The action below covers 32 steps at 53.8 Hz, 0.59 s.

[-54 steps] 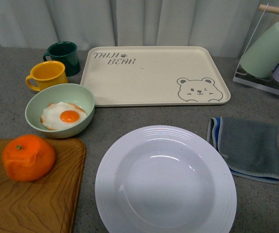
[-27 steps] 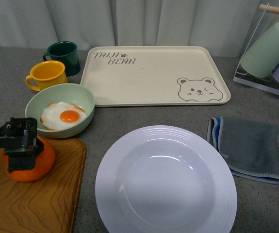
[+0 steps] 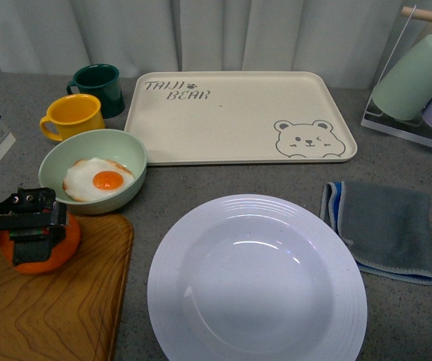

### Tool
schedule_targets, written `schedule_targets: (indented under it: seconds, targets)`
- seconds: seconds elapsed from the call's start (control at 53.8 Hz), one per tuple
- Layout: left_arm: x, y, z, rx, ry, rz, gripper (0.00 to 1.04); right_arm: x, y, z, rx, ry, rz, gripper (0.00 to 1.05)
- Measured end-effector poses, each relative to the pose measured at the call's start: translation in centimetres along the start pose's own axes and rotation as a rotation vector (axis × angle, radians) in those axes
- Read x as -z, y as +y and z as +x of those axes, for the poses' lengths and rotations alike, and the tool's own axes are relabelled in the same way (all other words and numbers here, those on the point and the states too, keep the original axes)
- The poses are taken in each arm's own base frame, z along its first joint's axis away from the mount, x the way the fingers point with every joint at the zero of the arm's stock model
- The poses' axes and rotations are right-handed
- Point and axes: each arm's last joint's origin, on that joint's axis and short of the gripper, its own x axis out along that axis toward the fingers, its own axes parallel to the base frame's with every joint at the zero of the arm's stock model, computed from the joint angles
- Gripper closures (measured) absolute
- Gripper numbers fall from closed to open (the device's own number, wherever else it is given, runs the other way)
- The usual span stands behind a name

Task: Place orange and plate with both arms

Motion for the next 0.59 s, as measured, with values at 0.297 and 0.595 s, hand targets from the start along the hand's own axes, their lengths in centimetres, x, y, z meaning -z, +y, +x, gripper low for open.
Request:
schedule_targets:
  seconds: [0.297,0.595]
  targets:
    - [-0.9,-2.7,-2.6,0.071,-0.074,0.043,0.55,0.0,0.0,0.0,0.0,0.0,0.0,0.09]
    - [0.5,-11.5,-2.3,0.243,-0.053,0.193,0.56,0.0,0.0,0.0,0.0,0.0,0.0,0.09]
